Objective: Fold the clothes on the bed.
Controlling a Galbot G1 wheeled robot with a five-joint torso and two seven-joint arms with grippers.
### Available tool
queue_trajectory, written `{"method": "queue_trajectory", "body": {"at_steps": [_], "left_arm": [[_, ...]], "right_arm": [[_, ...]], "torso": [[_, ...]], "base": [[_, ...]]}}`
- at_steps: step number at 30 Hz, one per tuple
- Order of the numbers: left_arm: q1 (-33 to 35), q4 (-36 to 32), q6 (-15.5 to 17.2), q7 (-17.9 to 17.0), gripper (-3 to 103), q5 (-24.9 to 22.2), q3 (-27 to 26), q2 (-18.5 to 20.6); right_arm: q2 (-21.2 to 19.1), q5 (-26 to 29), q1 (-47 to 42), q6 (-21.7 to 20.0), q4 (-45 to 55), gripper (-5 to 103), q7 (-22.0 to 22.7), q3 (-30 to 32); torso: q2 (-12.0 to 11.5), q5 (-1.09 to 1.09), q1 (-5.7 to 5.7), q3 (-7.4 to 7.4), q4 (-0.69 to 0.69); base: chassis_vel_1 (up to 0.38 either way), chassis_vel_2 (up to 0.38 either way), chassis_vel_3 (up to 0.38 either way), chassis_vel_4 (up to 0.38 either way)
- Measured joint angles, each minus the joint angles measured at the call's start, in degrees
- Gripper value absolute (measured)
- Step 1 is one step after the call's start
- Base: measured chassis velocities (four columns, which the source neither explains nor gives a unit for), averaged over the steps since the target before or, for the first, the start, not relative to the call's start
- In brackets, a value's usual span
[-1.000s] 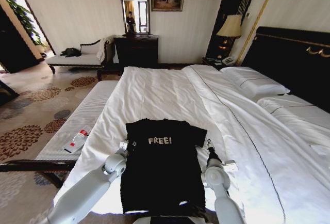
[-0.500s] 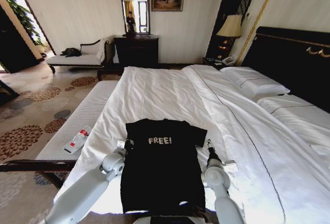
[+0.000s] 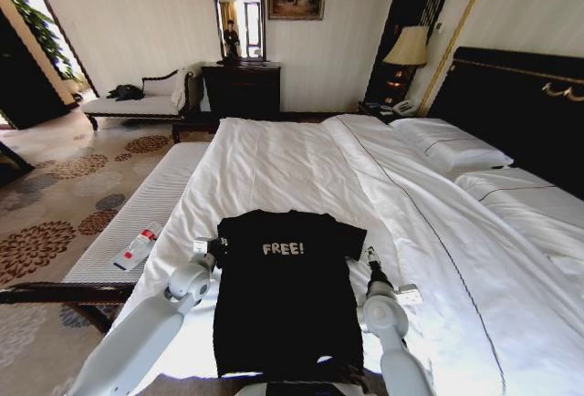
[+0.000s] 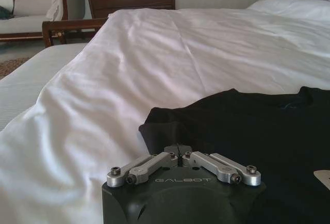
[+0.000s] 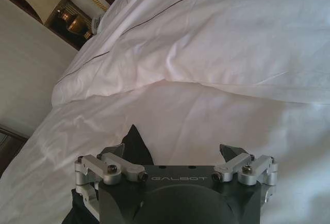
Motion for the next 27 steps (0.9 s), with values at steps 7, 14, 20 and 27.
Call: {"method": "queue_trajectory", "body": {"at_steps": [7, 14, 20, 27], "left_arm": [[2.60, -0.79, -0.49, -0.65, 0, 0.13, -1.28, -1.00], [4.77, -0.93, -1.09, -0.86, 0, 0.14, -5.38, -1.77], [6.06, -0.74, -1.72, -1.05, 0, -0.60, -9.01, -2.17], [6.55, 0.44, -2.69, -1.45, 0, -1.82, -11.65, -3.00]], "right_arm": [[0.12, -0.17, -0.29, 0.14, 0.38, 100, 0.07, 0.28], [0.12, -0.27, -0.72, 0.36, 1.23, 100, 0.02, 0.32], [0.16, -0.42, -0.91, 0.43, 1.82, 100, -0.04, 0.31], [0.41, -1.04, -1.63, 0.47, 2.70, 100, -0.06, 0.01]], "torso": [[0.00, 0.00, 0.00, 0.00, 0.00], [0.00, 0.00, 0.00, 0.00, -0.01], [0.00, 0.00, 0.00, 0.00, 0.00], [0.00, 0.00, 0.00, 0.00, 0.00]], "base": [[0.000, 0.000, 0.000, 0.000], [0.000, 0.000, 0.000, 0.000], [0.000, 0.000, 0.000, 0.000], [0.000, 0.000, 0.000, 0.000]]}}
